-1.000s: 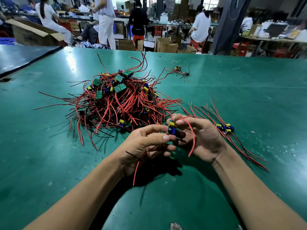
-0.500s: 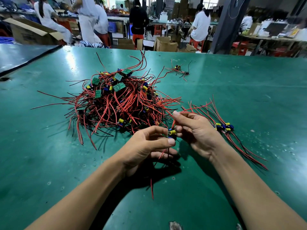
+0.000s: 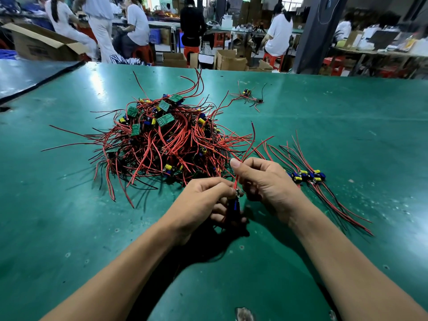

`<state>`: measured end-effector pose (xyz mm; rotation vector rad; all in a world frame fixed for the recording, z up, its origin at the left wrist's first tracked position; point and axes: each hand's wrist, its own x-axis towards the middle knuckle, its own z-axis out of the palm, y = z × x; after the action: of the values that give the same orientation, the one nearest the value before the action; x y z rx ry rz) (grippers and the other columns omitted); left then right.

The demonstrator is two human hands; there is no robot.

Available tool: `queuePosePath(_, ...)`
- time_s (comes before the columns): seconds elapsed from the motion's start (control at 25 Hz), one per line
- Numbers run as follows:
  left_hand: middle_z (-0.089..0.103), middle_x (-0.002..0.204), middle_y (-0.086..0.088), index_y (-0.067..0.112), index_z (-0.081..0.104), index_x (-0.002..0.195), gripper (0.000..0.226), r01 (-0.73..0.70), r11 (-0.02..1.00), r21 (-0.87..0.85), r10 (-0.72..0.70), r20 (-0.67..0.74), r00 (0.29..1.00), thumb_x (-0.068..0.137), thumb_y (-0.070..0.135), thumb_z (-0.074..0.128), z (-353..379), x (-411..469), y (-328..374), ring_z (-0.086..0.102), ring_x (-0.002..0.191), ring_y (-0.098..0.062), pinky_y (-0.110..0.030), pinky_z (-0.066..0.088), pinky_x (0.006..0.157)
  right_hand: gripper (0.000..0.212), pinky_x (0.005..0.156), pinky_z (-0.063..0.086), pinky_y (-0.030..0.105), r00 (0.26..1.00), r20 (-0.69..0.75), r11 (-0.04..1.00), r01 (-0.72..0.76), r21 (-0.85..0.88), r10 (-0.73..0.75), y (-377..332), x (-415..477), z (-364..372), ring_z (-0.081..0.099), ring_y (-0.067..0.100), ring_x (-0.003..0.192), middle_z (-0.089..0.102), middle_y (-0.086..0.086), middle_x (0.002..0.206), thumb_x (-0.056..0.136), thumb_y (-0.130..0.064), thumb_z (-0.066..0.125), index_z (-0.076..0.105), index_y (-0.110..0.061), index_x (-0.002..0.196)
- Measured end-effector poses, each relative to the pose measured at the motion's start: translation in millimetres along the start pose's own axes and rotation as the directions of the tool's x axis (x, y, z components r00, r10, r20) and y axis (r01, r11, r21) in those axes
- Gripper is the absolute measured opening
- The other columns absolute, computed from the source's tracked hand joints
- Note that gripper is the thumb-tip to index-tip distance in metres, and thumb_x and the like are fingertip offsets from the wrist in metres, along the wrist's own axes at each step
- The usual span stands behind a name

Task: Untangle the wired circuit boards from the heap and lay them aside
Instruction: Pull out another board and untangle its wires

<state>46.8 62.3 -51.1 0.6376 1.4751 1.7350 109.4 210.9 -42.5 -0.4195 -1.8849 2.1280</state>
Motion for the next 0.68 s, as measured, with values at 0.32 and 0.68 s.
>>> queuePosePath(0.32,0.073,0.083,-0.021,0.018,0.074,0.078,0.023,0.059,0.994,-0.091,-0.061,-0.018,0.998,0.093,0.008,0.059,0.0,1.4,-1.6,0.073,0.070,-0.035,-0.037,0.061,0.062,0.039,0.046,0.031,0.022,0.997,-0.014,0.997,-0.072,-0.019,0.071,2.3,-0.6,1.1,0.035,0.012,0.042,0.045,0.002,0.055,0.068,-0.047,0.082,0.052,-0.023,0.059)
queuePosePath(0.68,0.070,0.077,-0.019,0.005,0.071,0.083,0.011,0.037,0.992,-0.122,-0.039,-0.020,0.999,0.080,0.015,0.071,-0.2,2.8,-5.5,0.068,0.057,-0.023,-0.025,0.053,0.045,0.024,0.045,0.046,0.023,0.983,0.170,0.998,-0.063,-0.014,0.065,3.5,-7.3,2.7,0.055,0.019,0.050,0.063,0.010,0.072,0.078,-0.036,0.078,0.067,-0.015,0.082)
